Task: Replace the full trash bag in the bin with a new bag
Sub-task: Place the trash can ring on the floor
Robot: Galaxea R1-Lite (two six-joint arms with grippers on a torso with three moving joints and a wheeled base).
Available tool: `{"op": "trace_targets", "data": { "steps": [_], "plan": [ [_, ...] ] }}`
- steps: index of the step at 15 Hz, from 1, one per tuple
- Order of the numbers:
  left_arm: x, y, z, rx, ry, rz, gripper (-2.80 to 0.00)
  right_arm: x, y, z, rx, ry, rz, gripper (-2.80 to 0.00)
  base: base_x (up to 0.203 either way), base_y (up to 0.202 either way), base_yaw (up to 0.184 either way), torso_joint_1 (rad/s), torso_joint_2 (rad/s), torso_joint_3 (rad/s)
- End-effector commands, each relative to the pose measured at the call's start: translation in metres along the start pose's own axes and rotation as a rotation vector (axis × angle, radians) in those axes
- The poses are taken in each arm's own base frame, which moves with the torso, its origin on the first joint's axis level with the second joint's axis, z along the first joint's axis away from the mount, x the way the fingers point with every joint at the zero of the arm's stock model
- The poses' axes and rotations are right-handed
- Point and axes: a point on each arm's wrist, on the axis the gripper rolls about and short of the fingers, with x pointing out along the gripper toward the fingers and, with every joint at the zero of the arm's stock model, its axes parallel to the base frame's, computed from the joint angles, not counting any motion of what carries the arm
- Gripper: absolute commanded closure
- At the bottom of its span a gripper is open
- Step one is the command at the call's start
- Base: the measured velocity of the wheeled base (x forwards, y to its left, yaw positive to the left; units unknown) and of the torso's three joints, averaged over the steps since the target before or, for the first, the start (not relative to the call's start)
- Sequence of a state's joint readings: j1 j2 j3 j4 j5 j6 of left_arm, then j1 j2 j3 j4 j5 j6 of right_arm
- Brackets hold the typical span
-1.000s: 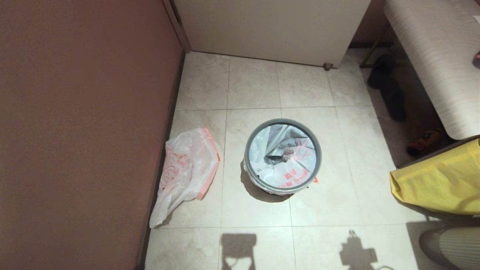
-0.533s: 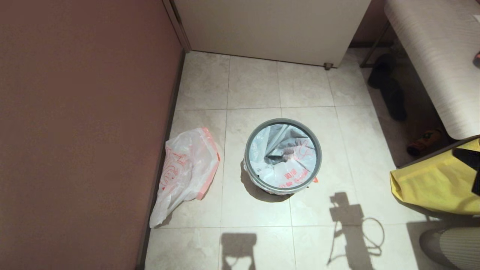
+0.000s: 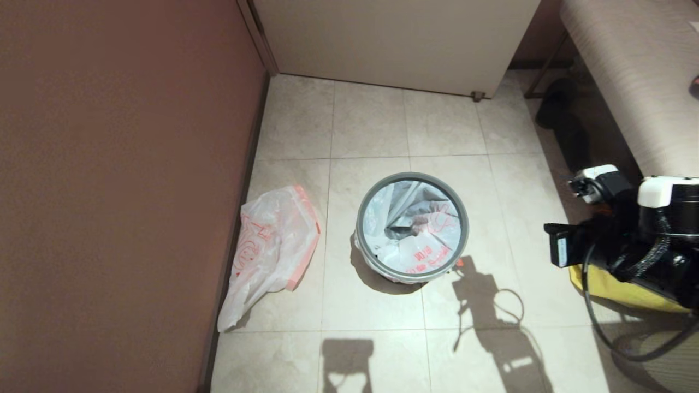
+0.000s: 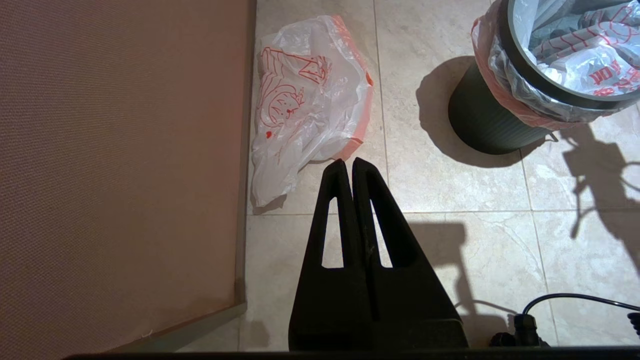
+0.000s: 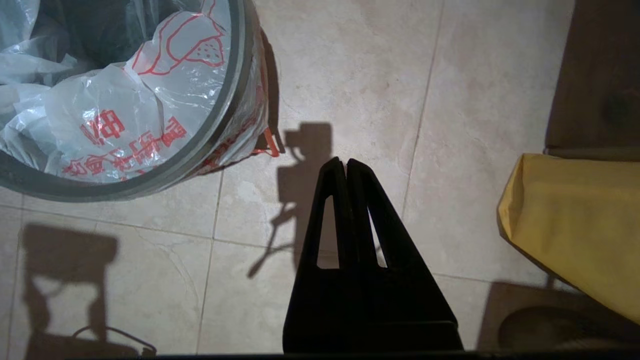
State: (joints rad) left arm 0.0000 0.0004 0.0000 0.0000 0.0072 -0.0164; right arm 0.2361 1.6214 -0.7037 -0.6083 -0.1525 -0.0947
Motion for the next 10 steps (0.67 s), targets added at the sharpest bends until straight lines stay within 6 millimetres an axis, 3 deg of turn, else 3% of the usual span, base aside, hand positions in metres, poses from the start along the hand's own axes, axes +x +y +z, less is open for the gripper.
{"op": "trace_targets", "data": {
  "steps": [1, 3, 7, 10],
  "plan": [
    [0.000, 0.000, 0.000, 0.000, 0.000, 0.000, 0.00, 0.038, 0.019, -0.026, -0.024, 0.070, 0.028, 0.00, 0.000, 0.000, 0.000, 0.000, 0.00, 0.000],
    [0.000, 0.000, 0.000, 0.000, 0.000, 0.000, 0.00, 0.057, 0.035, -0.036, -0.036, 0.068, 0.048, 0.00, 0.000, 0.000, 0.000, 0.000, 0.00, 0.000],
    [0.000, 0.000, 0.000, 0.000, 0.000, 0.000, 0.00, 0.072, 0.052, -0.016, -0.037, -0.006, 0.045, 0.00, 0.000, 0.000, 0.000, 0.000, 0.00, 0.000],
    [0.000, 0.000, 0.000, 0.000, 0.000, 0.000, 0.00, 0.082, 0.072, -0.014, -0.049, -0.018, 0.059, -0.06, 0.000, 0.000, 0.000, 0.000, 0.00, 0.000]
  ]
}}
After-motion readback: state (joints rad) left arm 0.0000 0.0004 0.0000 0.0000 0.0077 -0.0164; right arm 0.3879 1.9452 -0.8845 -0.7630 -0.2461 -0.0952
